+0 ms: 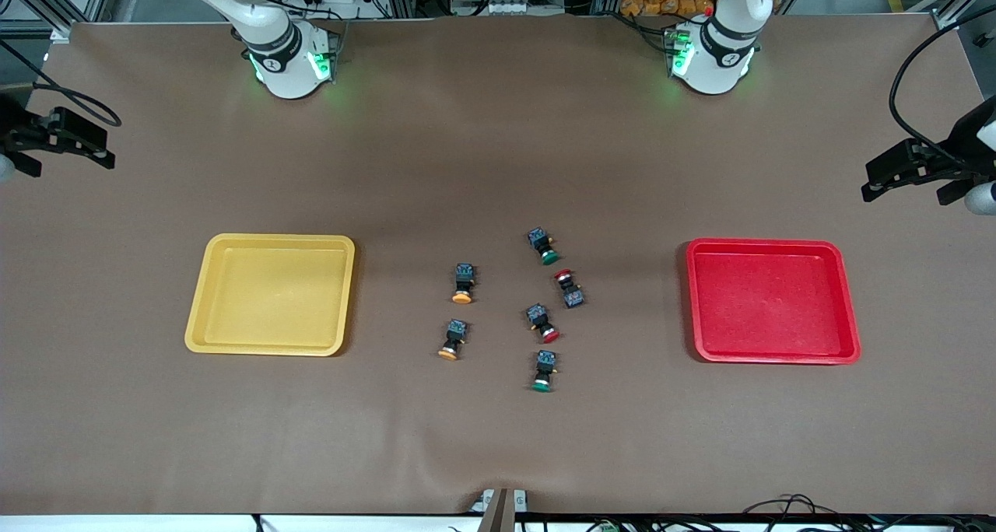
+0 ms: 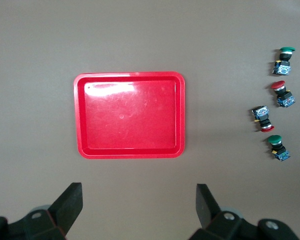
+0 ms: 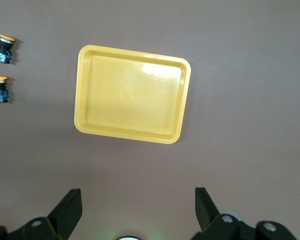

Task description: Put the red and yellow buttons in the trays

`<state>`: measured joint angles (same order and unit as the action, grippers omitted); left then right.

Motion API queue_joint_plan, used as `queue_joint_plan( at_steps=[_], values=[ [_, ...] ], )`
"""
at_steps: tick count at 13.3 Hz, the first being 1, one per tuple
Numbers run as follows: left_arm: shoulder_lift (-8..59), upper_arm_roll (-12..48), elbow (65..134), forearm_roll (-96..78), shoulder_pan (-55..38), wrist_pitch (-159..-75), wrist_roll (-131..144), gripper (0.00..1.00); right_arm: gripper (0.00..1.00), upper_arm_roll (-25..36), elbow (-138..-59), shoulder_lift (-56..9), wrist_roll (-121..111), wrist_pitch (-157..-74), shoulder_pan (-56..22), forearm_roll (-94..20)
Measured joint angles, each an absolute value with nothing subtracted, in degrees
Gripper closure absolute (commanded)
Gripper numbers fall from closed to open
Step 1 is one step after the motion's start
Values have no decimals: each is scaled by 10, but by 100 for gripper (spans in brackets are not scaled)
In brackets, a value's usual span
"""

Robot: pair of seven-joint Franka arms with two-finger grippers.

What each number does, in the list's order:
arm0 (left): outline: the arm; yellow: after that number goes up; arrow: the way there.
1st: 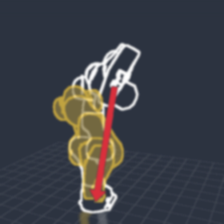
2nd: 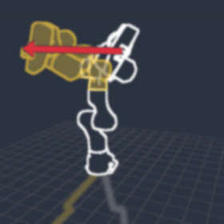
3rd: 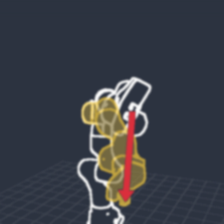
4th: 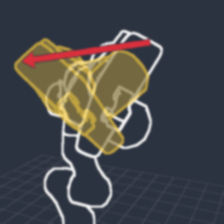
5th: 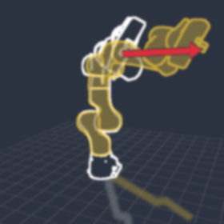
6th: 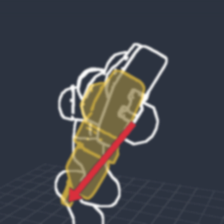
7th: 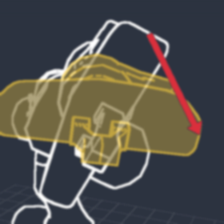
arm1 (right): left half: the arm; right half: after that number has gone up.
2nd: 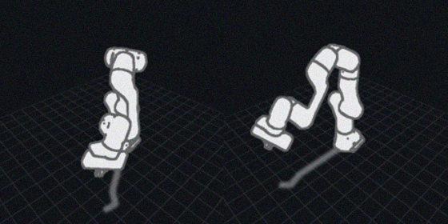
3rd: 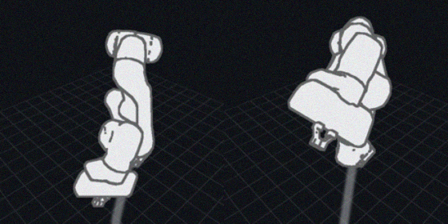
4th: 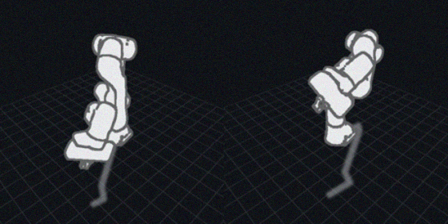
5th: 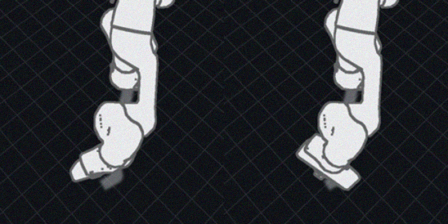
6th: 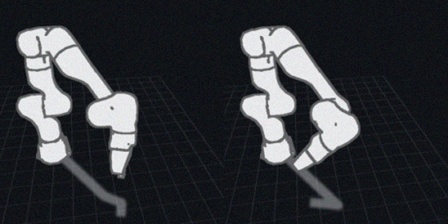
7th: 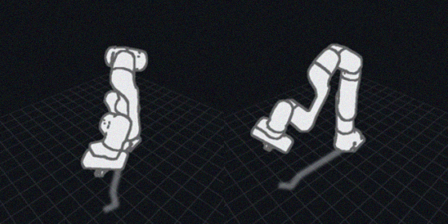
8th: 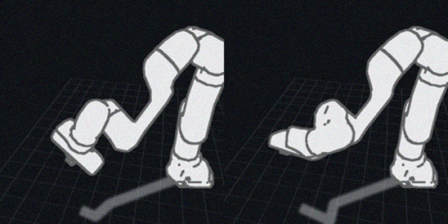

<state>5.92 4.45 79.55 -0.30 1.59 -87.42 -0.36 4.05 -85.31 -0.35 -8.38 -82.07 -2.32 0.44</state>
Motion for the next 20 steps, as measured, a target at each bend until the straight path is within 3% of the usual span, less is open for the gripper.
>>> queue_joint_plan(
  at_steps=[20],
  values=[
    [59, 48, 795, -3, 26, -874, -5, 0, 0, 44, -862, -4, -84, -787, -5, 6]
  ],
)
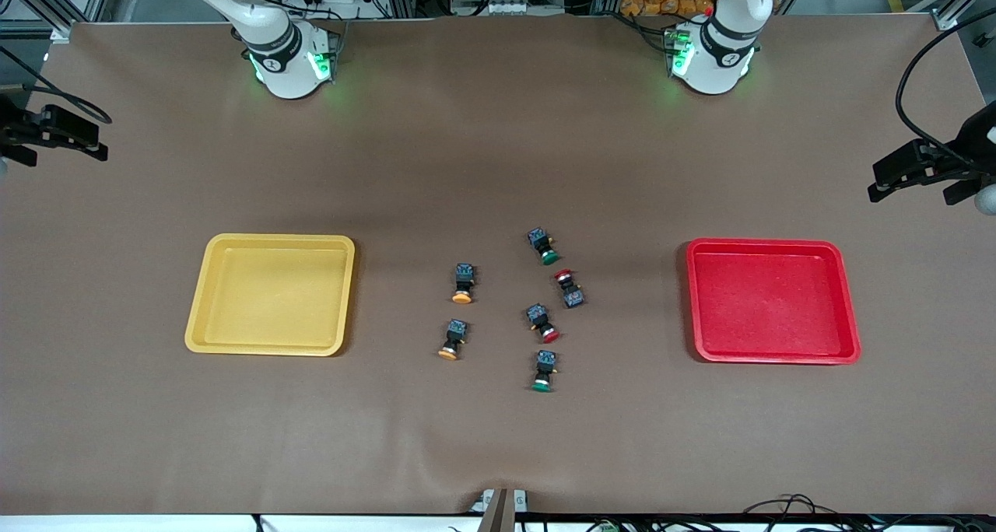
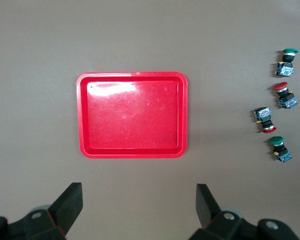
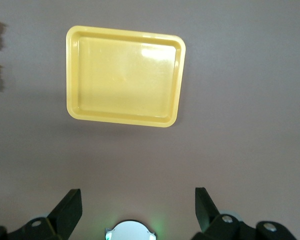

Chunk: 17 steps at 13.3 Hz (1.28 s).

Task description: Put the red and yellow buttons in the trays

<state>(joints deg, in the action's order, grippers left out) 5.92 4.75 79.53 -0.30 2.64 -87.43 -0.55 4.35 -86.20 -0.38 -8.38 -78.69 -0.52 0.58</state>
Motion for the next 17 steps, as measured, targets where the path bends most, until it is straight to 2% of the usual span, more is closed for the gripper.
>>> queue_joint_plan(
  at_steps=[17],
  values=[
    [60, 45, 796, -3, 28, -874, -5, 0, 0, 41, -869, -38, -84, -792, -6, 6]
  ],
)
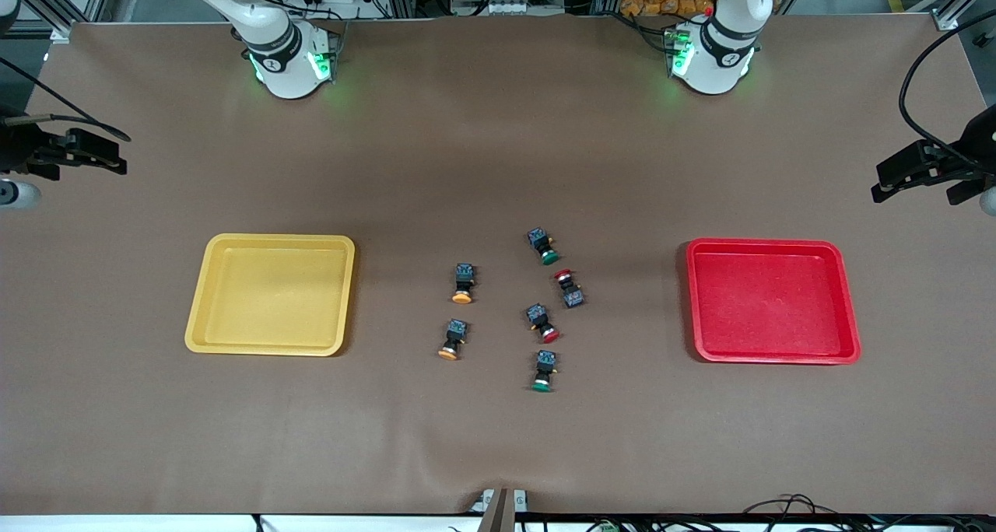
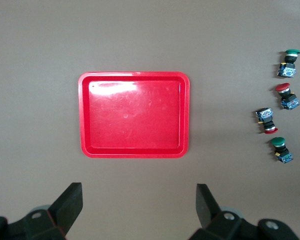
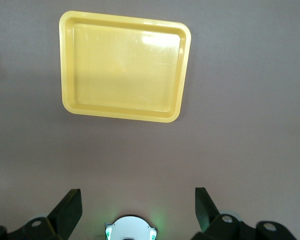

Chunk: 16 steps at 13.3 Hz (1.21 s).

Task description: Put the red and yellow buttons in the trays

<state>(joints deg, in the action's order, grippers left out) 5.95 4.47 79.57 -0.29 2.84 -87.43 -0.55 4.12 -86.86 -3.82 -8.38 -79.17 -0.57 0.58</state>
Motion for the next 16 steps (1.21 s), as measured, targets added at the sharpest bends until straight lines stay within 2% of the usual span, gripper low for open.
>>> queue_joint_plan(
  at_steps=[8, 16],
  values=[
    [60, 44, 796, -3, 30, -874, -5, 0, 0, 34, -869, -49, -81, -798, -25, 5],
    [60, 44, 796, -3, 30, -874, -5, 0, 0, 27, -871, -73, 128, -810, -199, -30]
  ],
)
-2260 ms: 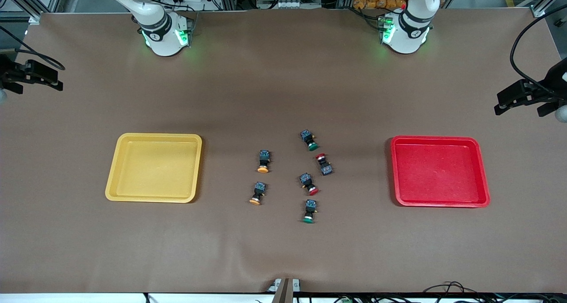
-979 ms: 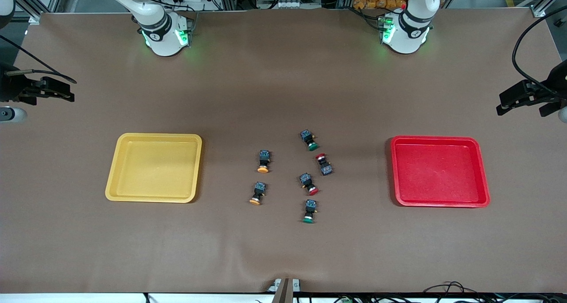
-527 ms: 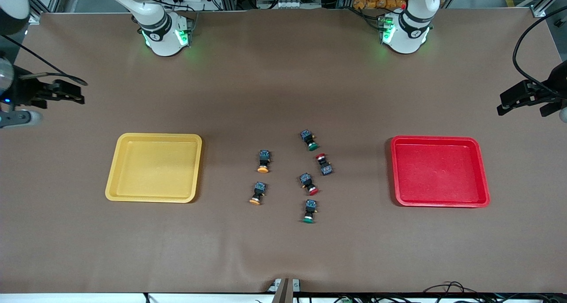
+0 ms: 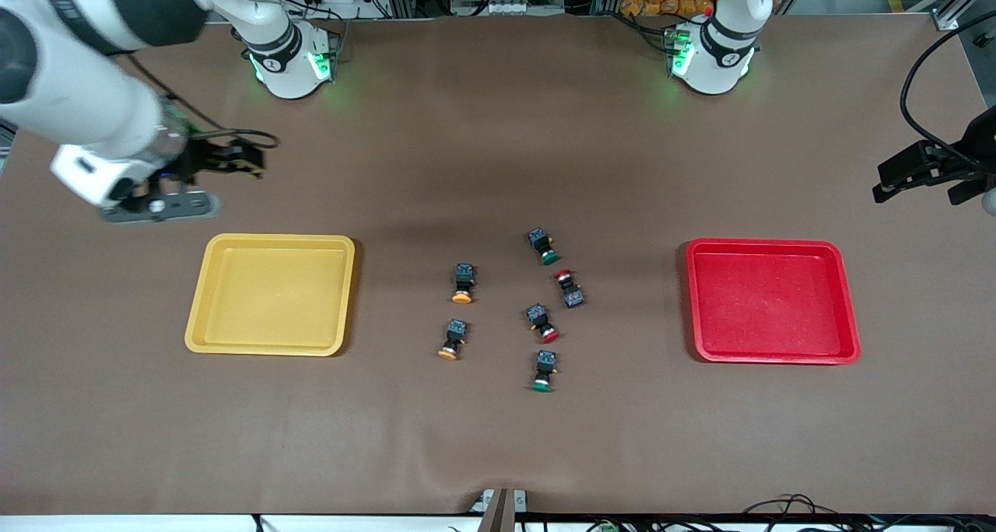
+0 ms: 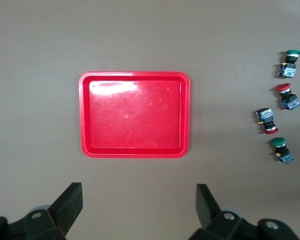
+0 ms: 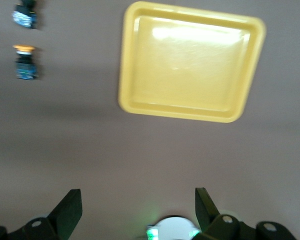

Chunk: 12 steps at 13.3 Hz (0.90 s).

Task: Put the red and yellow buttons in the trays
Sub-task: 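Move the right gripper toward the buttons while the left gripper approaches too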

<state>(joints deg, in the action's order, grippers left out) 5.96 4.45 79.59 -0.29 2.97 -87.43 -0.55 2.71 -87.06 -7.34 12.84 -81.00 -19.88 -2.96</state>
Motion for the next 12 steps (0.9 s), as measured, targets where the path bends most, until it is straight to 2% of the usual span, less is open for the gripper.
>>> queue_joint_plan(
  at_steps=[7, 12],
  values=[
    [78, 50, 808, -20, 6, -873, 20, 0, 0, 27, -872, -155, 277, -953, -285, -98],
    [145, 51, 816, -60, -37, -903, 108, 0, 0, 27, -878, -286, 362, -1136, -337, -102]
  ],
)
